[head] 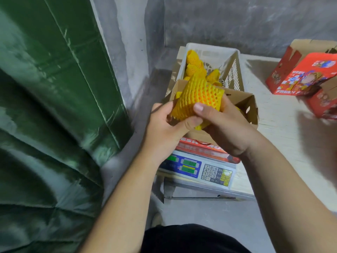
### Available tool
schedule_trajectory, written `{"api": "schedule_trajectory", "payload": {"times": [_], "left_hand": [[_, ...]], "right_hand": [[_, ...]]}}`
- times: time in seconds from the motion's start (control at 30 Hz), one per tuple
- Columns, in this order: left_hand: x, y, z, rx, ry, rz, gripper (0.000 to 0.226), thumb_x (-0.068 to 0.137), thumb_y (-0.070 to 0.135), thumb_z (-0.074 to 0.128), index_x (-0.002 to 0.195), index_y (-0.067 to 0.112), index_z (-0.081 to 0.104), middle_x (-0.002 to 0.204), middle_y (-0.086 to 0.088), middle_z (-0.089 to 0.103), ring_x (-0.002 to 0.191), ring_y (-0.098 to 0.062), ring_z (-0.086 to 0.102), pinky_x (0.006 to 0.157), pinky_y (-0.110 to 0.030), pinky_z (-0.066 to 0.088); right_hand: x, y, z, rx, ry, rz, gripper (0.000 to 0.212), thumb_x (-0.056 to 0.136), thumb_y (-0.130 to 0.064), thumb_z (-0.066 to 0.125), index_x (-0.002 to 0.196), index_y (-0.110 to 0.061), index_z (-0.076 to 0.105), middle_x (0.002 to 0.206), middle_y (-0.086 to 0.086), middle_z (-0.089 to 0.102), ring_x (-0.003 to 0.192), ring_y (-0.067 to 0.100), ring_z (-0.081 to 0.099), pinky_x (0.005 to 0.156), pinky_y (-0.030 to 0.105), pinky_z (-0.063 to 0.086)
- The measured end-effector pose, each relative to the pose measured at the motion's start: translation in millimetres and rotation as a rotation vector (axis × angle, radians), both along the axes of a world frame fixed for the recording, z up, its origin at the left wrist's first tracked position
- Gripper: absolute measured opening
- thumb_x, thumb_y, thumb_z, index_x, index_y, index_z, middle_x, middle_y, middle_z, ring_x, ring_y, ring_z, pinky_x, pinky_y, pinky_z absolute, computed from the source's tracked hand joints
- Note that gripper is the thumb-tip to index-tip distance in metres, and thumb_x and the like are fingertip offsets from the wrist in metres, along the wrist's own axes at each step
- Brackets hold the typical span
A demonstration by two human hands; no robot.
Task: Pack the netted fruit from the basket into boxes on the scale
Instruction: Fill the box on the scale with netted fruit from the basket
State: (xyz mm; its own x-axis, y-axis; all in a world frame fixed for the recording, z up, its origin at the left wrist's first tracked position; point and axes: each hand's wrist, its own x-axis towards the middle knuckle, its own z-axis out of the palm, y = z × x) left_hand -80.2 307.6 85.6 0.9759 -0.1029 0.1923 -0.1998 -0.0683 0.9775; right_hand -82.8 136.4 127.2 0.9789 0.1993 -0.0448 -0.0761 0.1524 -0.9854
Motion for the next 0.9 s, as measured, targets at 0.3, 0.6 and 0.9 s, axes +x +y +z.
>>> {"api": "schedule_trajectory", "payload": {"times": [0.3,0.6,0.9], "left_hand": [[-23,3,-15,0.130,-0.059,0.131,0.021,0.092,0.047,0.068,0.104,0.032,0.077,0.106,0.014,0.064,0.099,0.003,0.067,0.085,-0.015,0.053],[-37,-10,-19,-0.056,0.129,0.288,0.032,0.100,0.012,0.062,0.110,0.041,0.073,0.113,0.027,0.071,0.110,0.003,0.065,0.103,-0.034,0.053],[-36,-18,-14,-0.026,0.189,0.195,0.031,0.101,0.016,0.060,0.112,0.041,0.073,0.112,0.026,0.071,0.115,-0.003,0.066,0.107,-0.048,0.053]], "right_hand": [[-22,13,-23,0.218,0.088,-0.159,0.065,0.083,-0.017,0.082,0.139,-0.015,0.049,0.131,0.019,0.066,0.120,0.036,0.067,0.100,0.053,0.056],[39,-85,19,-0.842,-0.244,-0.544,0.082,0.073,-0.033,0.094,0.132,-0.016,0.040,0.121,0.009,0.059,0.109,0.028,0.061,0.090,0.045,0.054],[22,-109,3,-1.059,-0.174,-0.258,0.038,0.103,-0.032,0.062,0.137,-0.014,0.060,0.135,0.013,0.064,0.124,0.029,0.061,0.103,0.050,0.051]]}}
